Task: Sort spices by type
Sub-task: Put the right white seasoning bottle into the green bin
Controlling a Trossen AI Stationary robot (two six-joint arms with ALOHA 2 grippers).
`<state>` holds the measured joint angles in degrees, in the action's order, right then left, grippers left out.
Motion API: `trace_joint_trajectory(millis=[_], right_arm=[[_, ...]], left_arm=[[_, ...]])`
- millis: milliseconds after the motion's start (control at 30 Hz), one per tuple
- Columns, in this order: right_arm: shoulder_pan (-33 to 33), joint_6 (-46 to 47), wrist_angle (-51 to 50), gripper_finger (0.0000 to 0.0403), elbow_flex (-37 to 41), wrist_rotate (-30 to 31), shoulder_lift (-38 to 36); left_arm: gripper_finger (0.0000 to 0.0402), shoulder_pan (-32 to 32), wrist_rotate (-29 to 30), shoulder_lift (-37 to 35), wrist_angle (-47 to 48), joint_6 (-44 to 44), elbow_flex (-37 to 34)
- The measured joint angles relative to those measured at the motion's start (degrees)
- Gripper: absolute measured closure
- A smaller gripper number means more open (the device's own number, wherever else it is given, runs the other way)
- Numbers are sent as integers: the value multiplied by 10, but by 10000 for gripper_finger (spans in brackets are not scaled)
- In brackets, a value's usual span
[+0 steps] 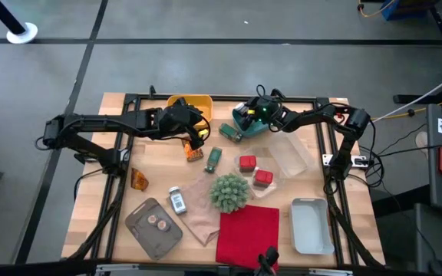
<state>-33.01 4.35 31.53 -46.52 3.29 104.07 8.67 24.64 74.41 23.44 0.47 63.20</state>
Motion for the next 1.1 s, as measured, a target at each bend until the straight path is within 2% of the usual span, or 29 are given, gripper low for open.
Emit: trace_joint_trajectory(millis=[233, 533, 633, 867, 1100], right_arm=[[0, 1, 3, 202, 0, -3, -5], [0, -3, 40, 201, 19, -3, -57], [0, -3, 108, 201, 45, -3, -66], [0, 13, 367, 201, 129, 21, -44], [8, 14, 402, 201, 116, 16, 11]], left_arm=[[121, 0, 0, 0, 0, 0, 0], [121, 0, 0, 0, 0, 0, 0], [121, 0, 0, 0, 0, 0, 0], [121, 0, 0, 0, 0, 0, 0], [121, 1, 0, 0, -3, 0, 0]])
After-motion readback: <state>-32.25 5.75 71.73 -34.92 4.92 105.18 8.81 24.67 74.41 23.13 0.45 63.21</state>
